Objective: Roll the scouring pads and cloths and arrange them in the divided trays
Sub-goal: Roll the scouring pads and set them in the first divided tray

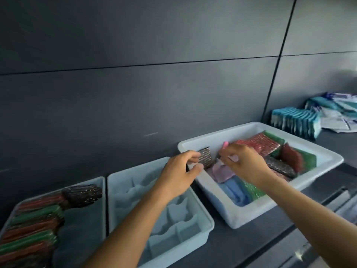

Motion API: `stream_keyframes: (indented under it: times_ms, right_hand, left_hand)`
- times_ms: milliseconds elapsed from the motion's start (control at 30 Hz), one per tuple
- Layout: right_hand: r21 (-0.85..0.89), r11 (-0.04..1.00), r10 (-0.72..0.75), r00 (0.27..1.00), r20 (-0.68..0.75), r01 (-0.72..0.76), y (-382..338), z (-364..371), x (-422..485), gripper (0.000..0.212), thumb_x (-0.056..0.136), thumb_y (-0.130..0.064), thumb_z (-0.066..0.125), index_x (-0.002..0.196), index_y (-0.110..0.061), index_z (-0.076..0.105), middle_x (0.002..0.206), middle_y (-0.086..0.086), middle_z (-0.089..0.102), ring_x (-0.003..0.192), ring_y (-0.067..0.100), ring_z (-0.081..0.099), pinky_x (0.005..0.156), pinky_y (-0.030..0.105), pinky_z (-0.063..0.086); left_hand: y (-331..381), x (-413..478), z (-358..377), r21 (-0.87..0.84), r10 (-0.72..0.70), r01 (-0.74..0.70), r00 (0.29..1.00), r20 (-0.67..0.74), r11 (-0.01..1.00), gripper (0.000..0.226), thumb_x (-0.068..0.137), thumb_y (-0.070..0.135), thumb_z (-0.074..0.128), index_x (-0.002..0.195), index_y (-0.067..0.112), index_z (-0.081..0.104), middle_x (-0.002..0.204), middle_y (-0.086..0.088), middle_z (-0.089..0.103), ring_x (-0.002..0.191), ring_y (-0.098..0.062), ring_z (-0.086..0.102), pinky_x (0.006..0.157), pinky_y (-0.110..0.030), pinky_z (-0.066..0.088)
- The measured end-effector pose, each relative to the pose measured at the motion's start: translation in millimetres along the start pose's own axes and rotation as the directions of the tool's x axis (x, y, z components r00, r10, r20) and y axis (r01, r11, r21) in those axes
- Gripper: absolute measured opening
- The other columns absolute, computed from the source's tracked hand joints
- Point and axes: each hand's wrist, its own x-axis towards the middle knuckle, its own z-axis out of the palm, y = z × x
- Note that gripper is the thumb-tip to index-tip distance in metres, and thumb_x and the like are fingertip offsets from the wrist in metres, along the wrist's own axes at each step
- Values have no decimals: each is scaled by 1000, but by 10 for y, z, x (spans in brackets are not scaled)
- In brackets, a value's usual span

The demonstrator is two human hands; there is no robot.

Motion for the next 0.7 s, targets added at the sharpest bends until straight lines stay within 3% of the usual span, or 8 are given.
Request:
stream_keyframes:
  times_ms: [133,300,500,600,700]
  right_hand:
    - [-107,989,104,994,12,-102,804,-285,319,11,87,-19,58,81,-20,68,84,0,67,83,29,64,71,38,52]
    - [-298,924,246,969,-13,-239,1530,-497,696,30,87,-17,50,113,-20,63,113,10,63,110,33,54,82,42,51]
    - [-479,844,333,936,112,-242,1878,-445,987,52,85,-41,65,125,-12,48,125,10,57,122,30,45,90,42,45]
    - [-506,826,349,930,116,-247,1922,-369,1090,60,80,-40,72,125,-10,48,124,11,57,122,31,46,90,40,45]
    - [-411,859,387,912,133,-304,2000,-343,1146,57,74,-36,77,117,-10,51,112,9,63,111,31,54,83,37,46]
  left_hand:
    - [226,644,585,-103,-52,58,996,69,993,31,91,22,65,121,16,64,114,4,67,100,-7,64,96,-24,49]
    - [414,1424,1298,-140,-126,141,986,108,980,36,91,20,66,126,12,61,126,-3,65,111,-16,61,102,-33,47]
    - [404,2075,1905,44,-337,334,928,158,941,64,90,38,66,142,12,40,147,-9,45,131,-27,47,106,-36,40]
    - [318,2156,2068,202,-417,384,895,158,901,83,81,50,72,144,11,34,148,-11,43,131,-30,46,106,-41,41]
    - [311,2180,2083,317,-411,371,909,68,873,91,72,53,78,144,18,35,144,-6,47,131,-28,45,107,-43,39]
